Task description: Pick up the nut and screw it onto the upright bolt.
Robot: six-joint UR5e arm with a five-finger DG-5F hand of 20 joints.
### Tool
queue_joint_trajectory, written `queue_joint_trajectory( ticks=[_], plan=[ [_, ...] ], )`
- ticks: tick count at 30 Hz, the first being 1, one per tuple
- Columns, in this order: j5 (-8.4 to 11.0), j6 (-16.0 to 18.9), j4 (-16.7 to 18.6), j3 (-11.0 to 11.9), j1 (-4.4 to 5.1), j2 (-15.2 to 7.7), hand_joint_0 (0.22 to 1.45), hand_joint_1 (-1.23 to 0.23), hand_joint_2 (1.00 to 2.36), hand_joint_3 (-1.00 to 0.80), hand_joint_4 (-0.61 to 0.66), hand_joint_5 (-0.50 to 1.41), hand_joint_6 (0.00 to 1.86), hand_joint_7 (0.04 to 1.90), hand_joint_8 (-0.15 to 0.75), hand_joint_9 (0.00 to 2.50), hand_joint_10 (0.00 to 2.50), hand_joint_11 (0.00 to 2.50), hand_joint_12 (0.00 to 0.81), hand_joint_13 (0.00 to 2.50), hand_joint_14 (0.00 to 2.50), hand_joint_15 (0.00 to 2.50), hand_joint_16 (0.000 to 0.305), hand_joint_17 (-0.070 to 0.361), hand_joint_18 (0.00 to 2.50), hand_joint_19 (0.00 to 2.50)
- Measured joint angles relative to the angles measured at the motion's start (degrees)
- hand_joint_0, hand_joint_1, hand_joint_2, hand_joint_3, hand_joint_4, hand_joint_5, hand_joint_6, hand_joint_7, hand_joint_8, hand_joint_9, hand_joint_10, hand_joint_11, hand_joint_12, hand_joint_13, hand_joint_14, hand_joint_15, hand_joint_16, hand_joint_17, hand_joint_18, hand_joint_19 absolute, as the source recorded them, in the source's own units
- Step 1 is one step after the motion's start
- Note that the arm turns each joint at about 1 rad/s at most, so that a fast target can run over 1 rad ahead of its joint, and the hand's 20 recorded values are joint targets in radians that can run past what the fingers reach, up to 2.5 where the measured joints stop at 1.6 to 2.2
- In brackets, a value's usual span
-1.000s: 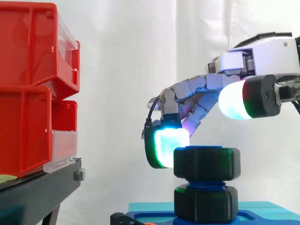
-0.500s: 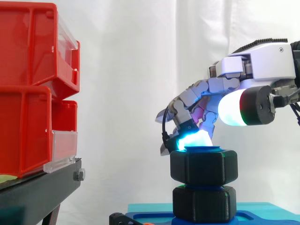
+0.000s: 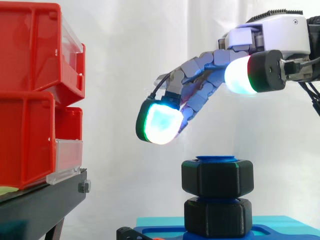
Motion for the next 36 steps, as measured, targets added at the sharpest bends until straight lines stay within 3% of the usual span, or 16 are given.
queue_joint_trajectory(
  ticks=[10,18,28,36],
  plan=[
    [2.66,1.2,1.2,-1.9,2.45,0.0,0.49,-0.02,1.00,-0.50,0.17,-0.13,0.50,0.64,0.195,0.44,0.00,0.00,0.324,0.14,0.00,0.00,0.038,0.084,0.00,0.00],
    [3.47,2.9,2.5,-3.4,3.71,0.0,0.49,-0.02,1.00,-0.50,0.16,-0.11,0.50,0.72,0.201,0.43,0.00,0.00,0.328,0.14,0.00,0.00,0.038,0.085,0.00,0.00],
    [3.50,3.1,2.1,-3.9,3.92,0.0,0.51,-0.05,1.00,-0.50,0.24,-0.05,0.50,1.08,0.234,0.51,0.00,0.00,0.314,0.21,0.00,0.00,0.035,0.078,0.00,0.00],
    [3.20,3.0,2.2,-4.3,3.53,0.0,0.52,-0.11,1.00,-0.50,0.21,-0.03,0.50,1.28,0.248,0.59,0.00,0.00,0.292,0.30,0.00,0.00,0.029,0.066,0.00,0.00]
  ],
)
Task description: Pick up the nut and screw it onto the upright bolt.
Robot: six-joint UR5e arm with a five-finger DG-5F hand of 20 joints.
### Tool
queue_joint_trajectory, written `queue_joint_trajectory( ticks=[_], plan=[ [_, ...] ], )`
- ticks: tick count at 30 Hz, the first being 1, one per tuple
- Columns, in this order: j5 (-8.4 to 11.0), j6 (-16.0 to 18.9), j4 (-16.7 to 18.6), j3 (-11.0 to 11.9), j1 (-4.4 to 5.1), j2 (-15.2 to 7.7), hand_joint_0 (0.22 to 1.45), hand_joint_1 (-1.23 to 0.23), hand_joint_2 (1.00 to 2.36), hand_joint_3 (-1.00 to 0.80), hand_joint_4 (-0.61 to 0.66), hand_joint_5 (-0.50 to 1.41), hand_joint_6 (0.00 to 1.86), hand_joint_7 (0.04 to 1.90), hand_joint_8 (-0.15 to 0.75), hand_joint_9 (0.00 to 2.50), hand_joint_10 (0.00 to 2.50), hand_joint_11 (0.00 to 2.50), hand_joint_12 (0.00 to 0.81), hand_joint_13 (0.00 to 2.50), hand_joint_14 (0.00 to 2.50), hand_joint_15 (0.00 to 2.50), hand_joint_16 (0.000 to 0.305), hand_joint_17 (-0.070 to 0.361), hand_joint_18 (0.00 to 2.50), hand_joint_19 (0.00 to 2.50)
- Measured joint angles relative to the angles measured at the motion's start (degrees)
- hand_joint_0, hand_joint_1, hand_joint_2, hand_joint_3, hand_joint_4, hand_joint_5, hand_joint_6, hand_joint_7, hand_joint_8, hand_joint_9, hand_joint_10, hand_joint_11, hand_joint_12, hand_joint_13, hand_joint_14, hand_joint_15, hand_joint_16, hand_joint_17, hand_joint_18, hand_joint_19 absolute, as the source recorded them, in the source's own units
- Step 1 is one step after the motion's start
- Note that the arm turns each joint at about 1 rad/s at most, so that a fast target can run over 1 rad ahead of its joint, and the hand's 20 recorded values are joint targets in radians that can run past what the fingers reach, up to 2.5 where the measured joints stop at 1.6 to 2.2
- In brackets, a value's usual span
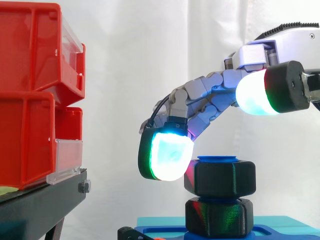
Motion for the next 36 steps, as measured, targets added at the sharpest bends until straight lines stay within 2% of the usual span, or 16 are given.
queue_joint_trajectory(
  ticks=[11,14,17,20,22,25,27,31,33,36],
  plan=[
    [-1.23,-1.2,0.7,0.0,-1.16,0.0,0.54,-0.19,1.00,-0.50,0.16,0.03,0.50,1.53,0.252,0.82,0.00,0.00,0.249,0.47,0.00,0.00,0.020,0.046,0.06,0.00],
    [-1.70,-1.5,0.8,0.0,-1.60,0.0,0.54,-0.22,1.00,-0.50,0.13,0.04,0.53,1.50,0.251,0.90,0.00,0.00,0.235,0.54,0.00,0.00,0.019,0.042,0.09,0.00],
    [-2.14,-1.8,0.9,0.0,-2.05,0.0,0.54,-0.23,1.00,-0.50,0.09,0.05,0.59,1.39,0.247,1.04,0.00,0.00,0.203,0.66,0.00,0.00,0.013,0.029,0.25,0.00],
    [-2.58,-2.0,0.9,0.0,-2.42,0.0,0.55,-0.24,1.00,-0.50,0.08,0.06,0.60,1.35,0.245,1.15,0.00,0.00,0.180,0.75,0.00,0.00,0.009,0.020,0.34,0.00],
    [-2.82,-2.0,1.0,0.0,-2.65,0.0,0.55,-0.25,1.00,-0.50,0.07,0.07,0.63,1.28,0.227,1.32,0.00,0.00,0.147,0.87,0.00,0.00,0.005,0.011,0.49,0.00],
    [-3.23,-2.0,1.2,0.0,-3.05,0.0,0.55,-0.24,1.00,-0.50,0.08,0.07,0.62,1.27,0.219,1.39,0.00,0.00,0.134,0.91,0.00,0.00,0.004,0.009,0.53,0.00],
    [-3.38,-2.0,1.3,0.0,-3.19,0.0,0.54,-0.23,1.00,-0.50,0.09,0.08,0.62,1.28,0.221,1.40,0.00,0.00,0.134,0.91,0.00,0.00,0.004,0.009,0.54,0.00],
    [-3.49,-2.0,1.3,0.2,-3.36,0.0,0.54,-0.19,1.00,-0.50,0.08,0.09,0.52,1.49,0.235,1.40,0.00,0.00,0.148,0.86,0.00,0.00,0.006,0.014,0.48,0.00],
    [-3.49,-2.0,1.2,0.6,-3.40,0.0,0.53,-0.17,1.00,-0.50,0.12,0.06,0.50,1.46,0.251,1.35,0.00,0.00,0.170,0.81,0.00,0.00,0.008,0.019,0.42,0.00],
    [-3.48,-2.0,0.6,1.5,-3.45,0.0,0.53,-0.15,1.00,-0.50,0.22,0.00,0.50,1.24,0.255,1.23,0.00,0.00,0.204,0.74,0.00,0.00,0.014,0.031,0.33,0.00]
  ],
)
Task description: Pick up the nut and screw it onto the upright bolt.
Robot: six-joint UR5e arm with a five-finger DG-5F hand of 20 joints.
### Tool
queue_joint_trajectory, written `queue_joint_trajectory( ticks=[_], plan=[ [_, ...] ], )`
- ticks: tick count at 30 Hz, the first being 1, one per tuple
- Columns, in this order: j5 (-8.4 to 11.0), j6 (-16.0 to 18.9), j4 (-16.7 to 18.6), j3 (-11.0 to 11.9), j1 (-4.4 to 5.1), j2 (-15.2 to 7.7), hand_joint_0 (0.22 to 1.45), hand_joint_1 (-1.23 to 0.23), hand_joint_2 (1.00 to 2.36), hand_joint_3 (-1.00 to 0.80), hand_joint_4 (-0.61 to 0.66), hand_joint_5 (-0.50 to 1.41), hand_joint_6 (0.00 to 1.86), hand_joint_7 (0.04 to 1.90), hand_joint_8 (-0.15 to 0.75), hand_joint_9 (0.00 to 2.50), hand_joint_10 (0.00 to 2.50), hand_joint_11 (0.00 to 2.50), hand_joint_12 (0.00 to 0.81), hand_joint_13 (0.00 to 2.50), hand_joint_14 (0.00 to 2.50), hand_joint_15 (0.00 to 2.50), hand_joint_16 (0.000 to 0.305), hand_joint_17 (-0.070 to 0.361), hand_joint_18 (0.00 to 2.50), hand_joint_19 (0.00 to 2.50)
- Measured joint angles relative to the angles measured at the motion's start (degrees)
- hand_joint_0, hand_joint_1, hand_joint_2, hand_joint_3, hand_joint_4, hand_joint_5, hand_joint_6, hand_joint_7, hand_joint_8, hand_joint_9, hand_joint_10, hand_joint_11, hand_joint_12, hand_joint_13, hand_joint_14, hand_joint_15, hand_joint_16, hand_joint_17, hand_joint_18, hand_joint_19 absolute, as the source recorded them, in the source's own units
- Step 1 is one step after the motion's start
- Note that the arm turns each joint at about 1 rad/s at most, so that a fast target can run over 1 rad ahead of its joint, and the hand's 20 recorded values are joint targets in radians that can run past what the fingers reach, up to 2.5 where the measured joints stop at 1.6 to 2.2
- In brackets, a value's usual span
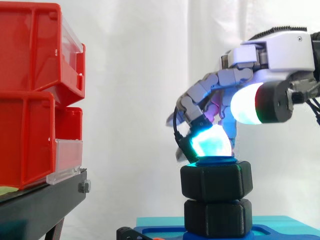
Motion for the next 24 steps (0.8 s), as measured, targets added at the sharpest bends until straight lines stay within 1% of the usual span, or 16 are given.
queue_joint_trajectory(
  ticks=[2,3,5,8,13,15,16,17,18,20,22,23,24],
  plan=[
    [0.00,0.0,-0.6,0.7,-0.01,0.0,0.52,-0.13,1.00,-0.50,0.26,-0.04,0.50,1.02,0.255,1.13,0.00,0.00,0.230,0.67,0.00,0.00,0.018,0.040,0.28,0.00],
    [0.01,-0.1,-1.0,1.1,-0.01,0.0,0.52,-0.13,1.00,-0.50,0.27,-0.05,0.50,0.98,0.250,1.12,0.00,0.00,0.234,0.65,0.00,0.00,0.019,0.042,0.27,0.00],
    [0.01,-0.3,-1.5,1.8,-0.04,0.0,0.52,-0.13,1.00,-0.50,0.23,-0.08,0.50,0.82,0.245,1.04,0.00,0.00,0.247,0.61,0.00,0.00,0.022,0.049,0.22,0.00],
    [0.01,-0.4,-2.1,2.5,0.04,0.0,0.51,-0.11,1.00,-0.50,0.21,-0.11,0.50,0.70,0.232,0.92,0.00,0.00,0.263,0.52,0.00,0.00,0.026,0.059,0.15,0.00],
    [0.04,-0.5,-2.1,3.0,0.45,0.0,0.50,-0.07,1.00,-0.50,0.20,-0.13,0.50,0.64,0.213,0.74,0.00,0.00,0.287,0.38,0.00,0.00,0.031,0.069,0.01,0.00],
    [0.10,-0.5,-1.8,3.0,0.68,0.0,0.49,-0.06,1.00,-0.50,0.19,-0.13,0.50,0.62,0.204,0.63,0.00,0.00,0.297,0.30,0.00,0.00,0.033,0.074,0.00,0.00],
    [0.13,-0.5,-1.6,3.0,0.79,0.0,0.49,-0.05,1.00,-0.50,0.18,-0.13,0.50,0.62,0.195,0.53,0.00,0.00,0.304,0.26,0.00,0.00,0.035,0.078,0.00,0.00],
    [0.19,-0.5,-1.4,3.0,0.91,0.0,0.49,-0.04,1.00,-0.50,0.17,-0.14,0.50,0.61,0.186,0.47,0.00,0.00,0.313,0.14,0.00,0.00,0.037,0.083,0.00,0.00],
    [0.29,-0.5,-1.2,2.9,1.11,0.0,0.49,0.00,1.00,-0.50,0.17,-0.14,0.50,0.62,0.165,0.29,0.00,0.00,0.326,0.00,0.00,0.00,0.039,0.088,0.00,0.00],
    [0.52,-0.5,-0.8,2.7,1.49,0.0,0.48,0.04,1.00,-0.50,0.12,-0.16,0.50,0.63,0.133,0.00,0.00,0.00,0.331,0.00,0.00,0.00,0.042,0.094,0.00,0.00],
    [1.03,-0.4,-0.2,2.1,2.08,0.0,0.48,0.06,1.00,-0.50,0.10,-0.16,0.50,0.64,0.113,0.00,0.00,0.00,0.330,0.00,0.00,0.00,0.043,0.098,0.00,0.00],
    [1.17,-0.4,0.0,1.8,2.24,0.0,0.48,0.06,1.00,-0.50,0.10,-0.16,0.50,0.65,0.105,0.00,0.00,0.00,0.328,0.00,0.00,0.00,0.043,0.097,0.00,0.00],
    [1.44,-0.4,0.5,1.2,2.51,0.0,0.48,0.07,1.00,-0.50,0.10,-0.16,0.50,0.65,0.105,0.00,0.00,0.00,0.328,0.00,0.00,0.00,0.043,0.098,0.00,0.00]
  ],
)
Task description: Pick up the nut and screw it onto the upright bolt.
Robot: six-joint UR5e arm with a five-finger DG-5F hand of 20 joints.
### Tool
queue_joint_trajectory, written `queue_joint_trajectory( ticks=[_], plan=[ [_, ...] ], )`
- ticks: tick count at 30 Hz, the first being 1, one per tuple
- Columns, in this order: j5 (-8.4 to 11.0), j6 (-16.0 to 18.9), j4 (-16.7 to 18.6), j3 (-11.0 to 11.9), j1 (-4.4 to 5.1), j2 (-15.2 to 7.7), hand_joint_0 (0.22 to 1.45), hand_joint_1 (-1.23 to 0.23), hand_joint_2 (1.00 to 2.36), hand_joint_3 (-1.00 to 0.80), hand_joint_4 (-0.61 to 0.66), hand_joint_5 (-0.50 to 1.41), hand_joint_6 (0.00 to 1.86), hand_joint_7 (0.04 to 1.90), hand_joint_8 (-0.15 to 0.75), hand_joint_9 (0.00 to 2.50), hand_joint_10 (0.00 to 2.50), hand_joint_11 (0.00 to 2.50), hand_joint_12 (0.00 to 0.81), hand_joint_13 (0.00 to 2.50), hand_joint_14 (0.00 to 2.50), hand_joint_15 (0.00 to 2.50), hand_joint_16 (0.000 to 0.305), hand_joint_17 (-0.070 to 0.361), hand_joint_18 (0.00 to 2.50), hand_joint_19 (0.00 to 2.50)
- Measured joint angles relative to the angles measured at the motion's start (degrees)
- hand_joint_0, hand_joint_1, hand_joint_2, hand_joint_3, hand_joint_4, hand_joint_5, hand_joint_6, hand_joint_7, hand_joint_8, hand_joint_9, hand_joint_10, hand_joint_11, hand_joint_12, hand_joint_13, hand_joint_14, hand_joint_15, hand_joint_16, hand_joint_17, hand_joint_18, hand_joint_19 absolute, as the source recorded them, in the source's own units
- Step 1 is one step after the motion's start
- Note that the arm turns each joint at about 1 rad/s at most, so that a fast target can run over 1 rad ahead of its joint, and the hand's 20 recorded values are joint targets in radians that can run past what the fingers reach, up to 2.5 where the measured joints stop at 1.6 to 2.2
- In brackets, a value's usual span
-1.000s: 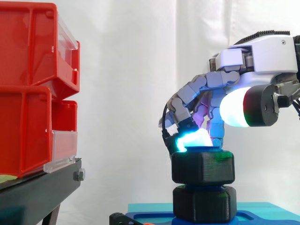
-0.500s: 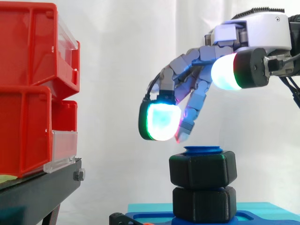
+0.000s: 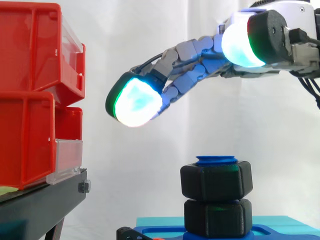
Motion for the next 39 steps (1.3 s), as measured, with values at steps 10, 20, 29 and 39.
queue_joint_trajectory(
  ticks=[10,20,29,39],
  plan=[
    [0.83,1.6,4.9,-3.9,0.85,0.0,0.48,0.07,1.00,-0.50,0.10,-0.10,0.50,0.72,0.103,0.00,0.00,0.00,0.323,0.00,0.00,0.00,0.044,0.099,0.00,0.00],
    [0.86,1.6,2.9,-4.0,0.88,0.0,0.49,0.05,1.00,-0.50,0.18,-0.06,0.50,1.00,0.128,0.00,0.00,0.00,0.324,0.00,0.00,0.00,0.042,0.094,0.00,0.00],
    [0.77,1.6,0.7,-4.1,0.89,0.0,0.49,0.02,1.00,-0.50,0.19,-0.04,0.50,1.08,0.147,0.06,0.00,0.00,0.324,0.00,0.00,0.00,0.041,0.092,0.00,0.00],
    [0.53,1.5,0.0,-4.1,0.81,0.0,0.51,-0.07,1.00,-0.50,0.16,0.00,0.50,1.30,0.174,0.30,0.00,0.00,0.293,0.15,0.00,0.00,0.034,0.077,0.00,0.00]
  ],
)
